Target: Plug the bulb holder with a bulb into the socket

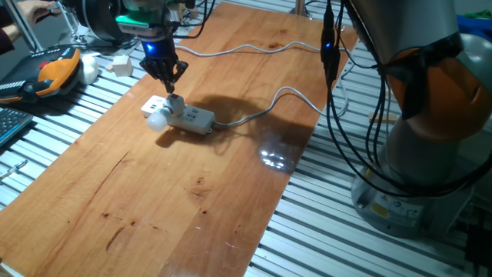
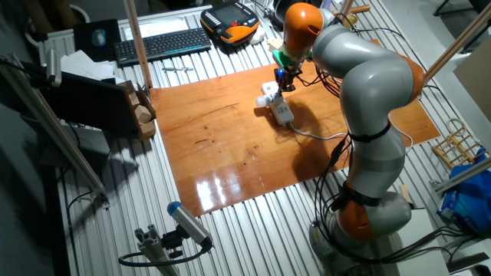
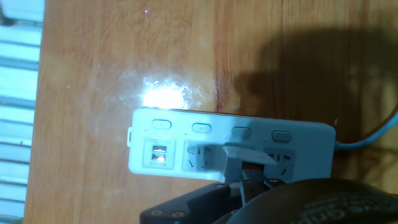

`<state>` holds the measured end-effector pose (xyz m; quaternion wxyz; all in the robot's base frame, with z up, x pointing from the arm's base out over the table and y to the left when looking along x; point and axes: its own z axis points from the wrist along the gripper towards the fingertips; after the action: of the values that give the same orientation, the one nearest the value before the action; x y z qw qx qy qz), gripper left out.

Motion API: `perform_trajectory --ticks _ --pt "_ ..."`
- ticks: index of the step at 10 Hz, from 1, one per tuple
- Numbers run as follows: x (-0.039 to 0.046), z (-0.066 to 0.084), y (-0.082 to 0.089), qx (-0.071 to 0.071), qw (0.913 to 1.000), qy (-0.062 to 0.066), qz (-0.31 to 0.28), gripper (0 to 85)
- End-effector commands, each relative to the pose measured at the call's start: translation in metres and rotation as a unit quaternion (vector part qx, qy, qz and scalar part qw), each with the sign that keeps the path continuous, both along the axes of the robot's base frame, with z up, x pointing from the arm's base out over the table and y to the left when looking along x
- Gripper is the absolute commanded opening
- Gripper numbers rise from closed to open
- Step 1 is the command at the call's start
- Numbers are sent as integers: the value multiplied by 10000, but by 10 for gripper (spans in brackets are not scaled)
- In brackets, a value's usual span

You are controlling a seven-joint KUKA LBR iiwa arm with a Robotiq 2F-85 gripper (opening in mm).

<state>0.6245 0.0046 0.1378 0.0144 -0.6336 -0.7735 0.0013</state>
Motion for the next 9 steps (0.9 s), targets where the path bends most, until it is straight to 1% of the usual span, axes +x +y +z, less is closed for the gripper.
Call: perform_trajectory --ticks 1,2,3,4,5,6,7,8,9 --pt "6 18 -9 2 9995 4 301 0" --pt "10 48 -19 -11 9976 0 691 0" --pt "13 91 -27 -46 9926 -25 1210 0" --pt "10 113 -27 -157 9847 -23 1734 0" --pt "-1 133 -38 -240 9731 -62 2290 0" --pt "-16 176 -54 -242 9592 -74 2817 0" --pt "-47 241 -84 -115 9416 -155 3363 0" --pt "-76 282 -87 -138 9271 -266 3735 0" --pt "-71 319 -81 -169 9125 -333 4074 0"
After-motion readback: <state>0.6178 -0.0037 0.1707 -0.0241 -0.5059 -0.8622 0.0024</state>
